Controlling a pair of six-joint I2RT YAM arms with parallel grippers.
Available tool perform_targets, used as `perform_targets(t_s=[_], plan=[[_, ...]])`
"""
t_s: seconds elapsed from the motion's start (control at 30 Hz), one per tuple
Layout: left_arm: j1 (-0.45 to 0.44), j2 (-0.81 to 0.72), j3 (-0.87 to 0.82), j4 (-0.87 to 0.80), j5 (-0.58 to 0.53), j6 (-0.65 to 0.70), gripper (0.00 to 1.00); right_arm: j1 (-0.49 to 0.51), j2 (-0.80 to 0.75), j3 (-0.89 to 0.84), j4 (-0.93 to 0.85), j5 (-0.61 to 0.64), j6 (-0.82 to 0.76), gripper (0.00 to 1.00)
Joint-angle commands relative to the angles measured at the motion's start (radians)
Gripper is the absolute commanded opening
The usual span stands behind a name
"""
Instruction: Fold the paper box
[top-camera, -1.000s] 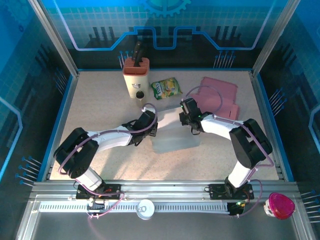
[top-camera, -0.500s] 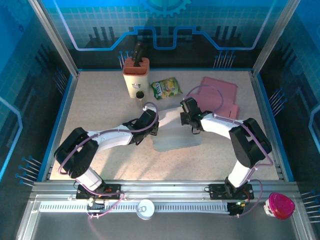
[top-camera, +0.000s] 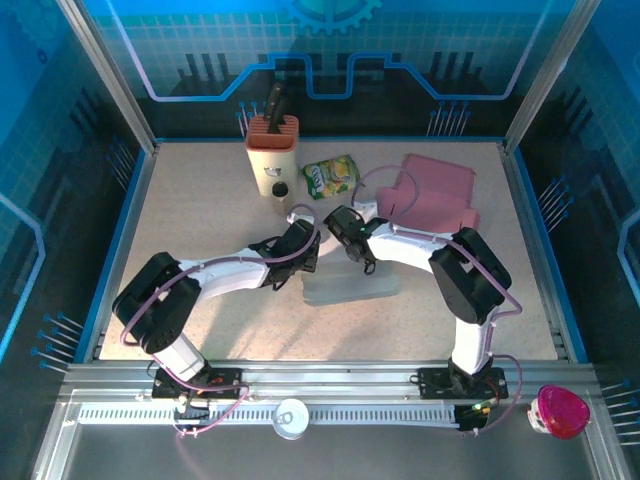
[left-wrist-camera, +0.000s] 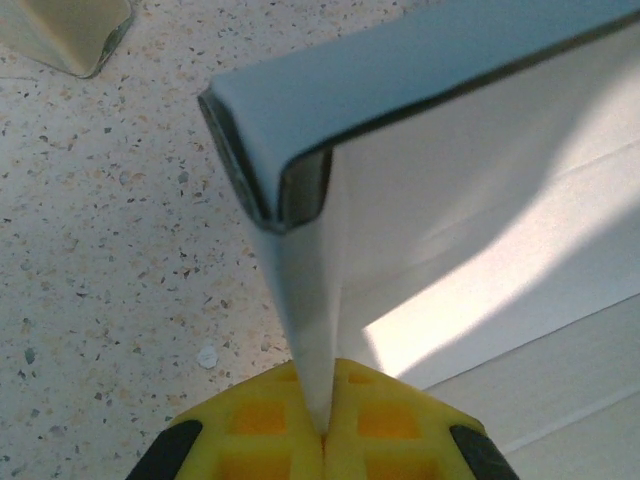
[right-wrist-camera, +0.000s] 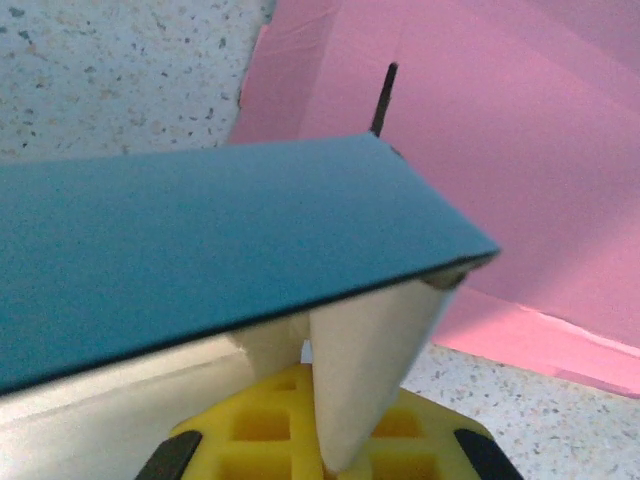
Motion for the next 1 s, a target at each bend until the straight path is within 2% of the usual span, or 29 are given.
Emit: perform_targets(t_s=[0.0,0.13,0.23,0.37,0.47,0.67,0.77,0.83,0.87,0.97], plan=[[-0.018,0.012,0.035,0.022,0.016,-0.006,0.00,0.029,0.018,0.021,-0.082,0.074,0.044,0.00],[-0.016,0.014,0.027,0.028,0.011,-0.013,0.00,0.039,-0.071,-0.096,0.092,-0.003,0.001,0.00],[-0.013,0.021,0.015,0.043,0.015,-0.025,0.00,0.044,-0.119,-0.139,0.107,0.015,0.022,0.00],[-0.003,0.044,0.009,0.066,0.044,-0.052,0.00,0.051,-0.112,-0.143,0.107,0.030,0.019,0.00],[0.000,0.057,0.010,0.073,0.052,-0.065,0.11,0.057,-0.106,-0.146,0.116,0.028,0.015,0.00],[0.017,0.066,0.012,0.077,0.060,-0.067,0.15,0.058,-0.114,-0.163,0.145,0.012,0.007,0.00],[0.019,0.072,0.018,0.073,0.047,-0.065,0.13,0.059,-0.119,-0.165,0.150,0.008,0.004,0.00],[0.018,0.076,0.024,0.068,0.031,-0.069,0.04,0.061,-0.120,-0.165,0.151,0.010,0.003,0.00],[0.015,0.081,0.032,0.056,0.008,-0.077,0.00,0.061,-0.121,-0.164,0.150,0.012,0.005,0.00],[-0.007,0.114,0.090,-0.054,-0.125,-0.132,0.00,0.068,-0.121,-0.160,0.131,0.022,0.030,0.00]])
